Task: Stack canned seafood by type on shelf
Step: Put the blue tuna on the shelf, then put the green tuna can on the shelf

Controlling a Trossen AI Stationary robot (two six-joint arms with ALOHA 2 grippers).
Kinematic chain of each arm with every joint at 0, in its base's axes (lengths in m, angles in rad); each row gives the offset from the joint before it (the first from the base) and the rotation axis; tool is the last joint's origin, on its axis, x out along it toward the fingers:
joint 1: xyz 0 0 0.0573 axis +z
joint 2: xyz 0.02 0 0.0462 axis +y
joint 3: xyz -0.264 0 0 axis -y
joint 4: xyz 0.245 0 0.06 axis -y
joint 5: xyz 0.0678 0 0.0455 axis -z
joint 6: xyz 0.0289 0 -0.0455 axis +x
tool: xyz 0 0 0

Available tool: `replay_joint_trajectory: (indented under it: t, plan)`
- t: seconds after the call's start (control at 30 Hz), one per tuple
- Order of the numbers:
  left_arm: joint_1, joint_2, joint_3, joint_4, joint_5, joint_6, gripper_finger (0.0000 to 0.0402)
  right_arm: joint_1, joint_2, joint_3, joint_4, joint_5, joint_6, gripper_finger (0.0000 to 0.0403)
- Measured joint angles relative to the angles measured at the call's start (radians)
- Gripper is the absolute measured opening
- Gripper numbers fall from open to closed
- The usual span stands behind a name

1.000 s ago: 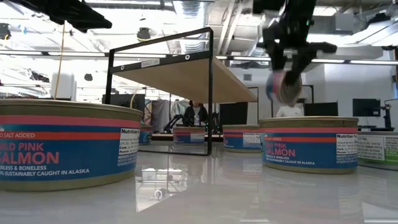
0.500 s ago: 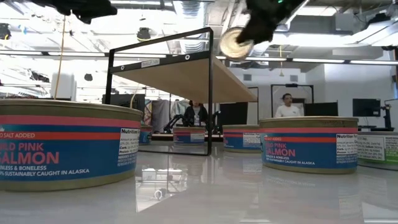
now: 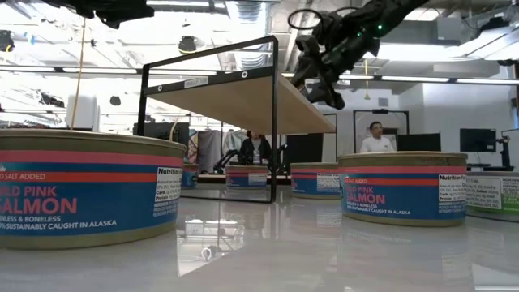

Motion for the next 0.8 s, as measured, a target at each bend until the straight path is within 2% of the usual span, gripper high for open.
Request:
replay_joint_trajectory:
  t: [0.13,0.53,0.63,0.7,0.8]
  plan:
    - [0.0,-0.002,0.0,-0.016,0.022,-0.024,0.016,-0.008,-0.003,0.0,0.007,0.01,-0.074,0.0251]
    - [-0.001,-0.003,0.0,-0.003,0.021,-0.043,0.016,-0.077,-0.115,-0.002,-0.046,0.092,-0.103,0.032]
    - [-0.001,-0.003,0.0,-0.002,0.021,-0.051,0.016,-0.071,-0.17,0.024,-0.137,0.1,-0.189,0.0325]
    - [-0.001,-0.003,0.0,-0.012,0.043,-0.063,0.016,-0.007,-0.219,0.028,-0.213,0.173,-0.288,0.0325]
    - [-0.001,0.0,0.0,-0.03,0.054,-0.065,0.016,0.164,-0.273,0.003,-0.306,0.384,-0.418,0.0322]
